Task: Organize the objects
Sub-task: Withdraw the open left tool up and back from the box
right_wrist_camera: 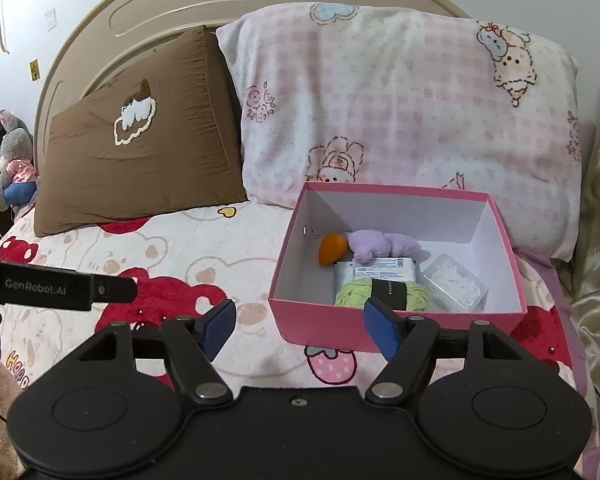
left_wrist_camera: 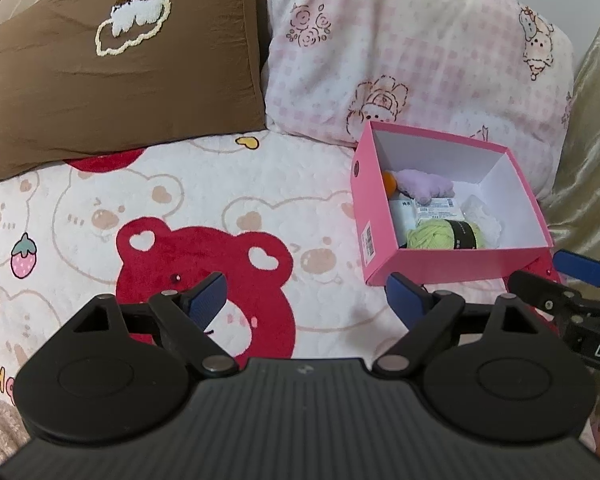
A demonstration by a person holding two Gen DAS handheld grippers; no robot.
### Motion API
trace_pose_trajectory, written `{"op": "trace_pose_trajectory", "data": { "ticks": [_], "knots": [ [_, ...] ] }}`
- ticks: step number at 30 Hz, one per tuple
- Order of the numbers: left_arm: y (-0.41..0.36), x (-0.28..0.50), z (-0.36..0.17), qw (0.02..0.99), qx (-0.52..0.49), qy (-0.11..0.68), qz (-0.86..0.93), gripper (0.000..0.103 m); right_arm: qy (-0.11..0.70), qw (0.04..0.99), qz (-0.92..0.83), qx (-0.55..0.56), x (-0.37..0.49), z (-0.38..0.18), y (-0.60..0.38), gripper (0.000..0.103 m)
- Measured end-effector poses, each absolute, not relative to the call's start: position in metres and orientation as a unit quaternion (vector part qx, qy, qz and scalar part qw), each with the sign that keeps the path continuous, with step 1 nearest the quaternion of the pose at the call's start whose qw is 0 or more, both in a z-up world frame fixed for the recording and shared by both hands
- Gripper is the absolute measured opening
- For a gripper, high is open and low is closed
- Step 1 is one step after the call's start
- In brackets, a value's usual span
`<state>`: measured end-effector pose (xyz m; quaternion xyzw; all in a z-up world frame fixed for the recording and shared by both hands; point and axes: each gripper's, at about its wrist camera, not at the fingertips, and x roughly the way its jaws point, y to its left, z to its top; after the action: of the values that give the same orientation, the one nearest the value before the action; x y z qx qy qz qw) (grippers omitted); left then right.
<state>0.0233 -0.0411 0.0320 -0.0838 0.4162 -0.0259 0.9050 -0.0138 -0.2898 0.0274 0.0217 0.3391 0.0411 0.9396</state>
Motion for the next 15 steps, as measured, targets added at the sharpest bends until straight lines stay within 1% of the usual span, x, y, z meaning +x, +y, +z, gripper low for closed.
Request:
{"op": "trace_pose_trajectory", "data": {
  "ticks": [4, 7, 8, 9, 11, 15],
  "knots": [
    [-0.043, 0.021, 0.028, 0.904, -0.080, 0.419, -0.028, 0.087, 0.338, 0.939, 0.053, 0.023, -0.016, 0.029, -0.287, 0.077],
    [-0.044, 0.021, 0.027, 0.904, -0.078, 0.420, -0.027, 0.090, 0.334, 0.941, 0.044, 0.017, -0.017, 0.029, -0.284, 0.079],
    [-0.044, 0.021, 0.027, 0.904, -0.077, 0.419, -0.028, 0.092, 0.334, 0.942, 0.040, 0.013, -0.018, 0.028, -0.283, 0.081],
    [-0.045, 0.020, 0.027, 0.904, -0.076, 0.419, -0.030, 0.095, 0.334, 0.942, 0.039, 0.010, -0.018, 0.028, -0.282, 0.085],
    [-0.045, 0.020, 0.028, 0.904, -0.078, 0.419, -0.034, 0.098, 0.337, 0.941, 0.036, 0.007, -0.019, 0.027, -0.280, 0.089],
    [-0.045, 0.019, 0.030, 0.903, -0.085, 0.418, -0.042, 0.100, 0.340, 0.940, 0.035, 0.009, -0.020, 0.027, -0.279, 0.092]
  ]
}}
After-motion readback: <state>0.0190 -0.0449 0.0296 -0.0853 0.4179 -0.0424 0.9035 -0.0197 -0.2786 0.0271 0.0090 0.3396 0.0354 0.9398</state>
